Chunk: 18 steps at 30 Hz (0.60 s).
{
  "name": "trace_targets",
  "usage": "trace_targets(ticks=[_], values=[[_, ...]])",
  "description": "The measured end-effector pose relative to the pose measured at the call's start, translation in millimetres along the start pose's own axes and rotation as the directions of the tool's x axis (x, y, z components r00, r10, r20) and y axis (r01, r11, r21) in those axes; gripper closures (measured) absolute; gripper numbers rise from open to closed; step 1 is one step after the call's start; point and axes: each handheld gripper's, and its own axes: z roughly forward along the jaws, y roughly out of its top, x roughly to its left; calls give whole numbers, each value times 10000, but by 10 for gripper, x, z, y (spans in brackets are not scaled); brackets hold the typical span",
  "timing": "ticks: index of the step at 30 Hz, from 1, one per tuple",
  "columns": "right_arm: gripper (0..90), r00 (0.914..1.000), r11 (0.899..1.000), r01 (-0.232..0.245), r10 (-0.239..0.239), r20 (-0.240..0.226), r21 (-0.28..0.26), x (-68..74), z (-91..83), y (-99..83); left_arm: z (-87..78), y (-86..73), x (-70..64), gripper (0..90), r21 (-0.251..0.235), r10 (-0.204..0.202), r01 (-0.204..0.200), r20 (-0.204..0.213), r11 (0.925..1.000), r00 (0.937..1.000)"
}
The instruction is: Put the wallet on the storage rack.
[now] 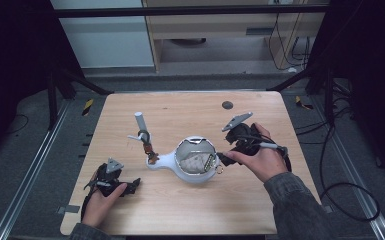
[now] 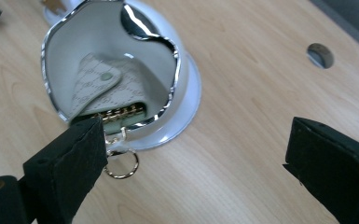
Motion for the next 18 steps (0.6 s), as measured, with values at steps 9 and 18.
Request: trace_targets(ticks=[9, 18], values=[[48, 9961, 9952, -641, 684, 566, -746, -141, -76, -139, 0, 0, 0, 0, -3, 0, 0, -1, 10000, 10000], [54, 9891, 9891, -1085, 1174, 887, -994, -247, -96, -347, -1, 0, 0, 0, 2, 5, -5, -1, 10000, 10000]])
